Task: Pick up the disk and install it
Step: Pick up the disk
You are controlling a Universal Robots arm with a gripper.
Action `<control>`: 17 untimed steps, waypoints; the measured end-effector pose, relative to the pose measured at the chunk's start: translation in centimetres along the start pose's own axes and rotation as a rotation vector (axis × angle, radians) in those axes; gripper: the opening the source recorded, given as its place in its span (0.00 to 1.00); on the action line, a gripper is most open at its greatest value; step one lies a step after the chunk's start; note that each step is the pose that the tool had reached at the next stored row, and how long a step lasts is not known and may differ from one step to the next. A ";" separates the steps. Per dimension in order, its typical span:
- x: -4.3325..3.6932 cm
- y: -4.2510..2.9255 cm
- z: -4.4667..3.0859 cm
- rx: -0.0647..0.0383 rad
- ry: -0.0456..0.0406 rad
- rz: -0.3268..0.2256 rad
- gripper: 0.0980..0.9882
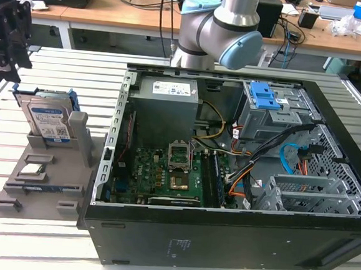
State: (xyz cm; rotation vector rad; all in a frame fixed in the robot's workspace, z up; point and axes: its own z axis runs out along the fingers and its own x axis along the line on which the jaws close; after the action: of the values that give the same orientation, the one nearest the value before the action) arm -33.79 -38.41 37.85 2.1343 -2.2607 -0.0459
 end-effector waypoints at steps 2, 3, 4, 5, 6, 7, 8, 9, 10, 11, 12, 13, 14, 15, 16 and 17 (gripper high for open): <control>-0.07 -0.10 0.17 0.000 0.0025 0.000 0.43; -0.10 -0.16 0.24 0.000 0.0036 0.000 0.43; -0.13 -0.20 0.30 0.000 0.0044 0.000 0.43; -0.17 -0.25 0.37 0.000 0.0055 0.000 0.43; -0.20 -0.28 0.43 0.000 0.0063 0.000 0.43; -0.24 -0.34 0.54 0.001 0.0078 0.000 0.43; -0.26 -0.37 0.59 0.001 0.0087 0.000 0.43; -0.30 -0.42 0.67 0.001 0.0100 0.000 0.43; -0.33 -0.46 0.76 0.001 0.0115 0.001 0.43; -0.36 -0.50 0.83 0.001 0.0124 0.001 0.43; -0.39 -0.54 0.91 0.001 0.0137 0.001 0.43; -0.42 -0.58 0.98 0.001 0.0147 0.001 0.43; -0.47 -0.65 1.11 0.001 0.0168 0.001 0.43; -0.51 -0.70 1.20 0.001 0.0183 0.001 0.43; -0.53 -0.74 1.28 0.001 0.0193 0.001 0.43; -0.57 -0.79 1.38 0.001 0.0210 0.001 0.43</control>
State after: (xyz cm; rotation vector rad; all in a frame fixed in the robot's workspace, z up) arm -33.03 -37.89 36.43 2.1240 -2.2510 -0.0219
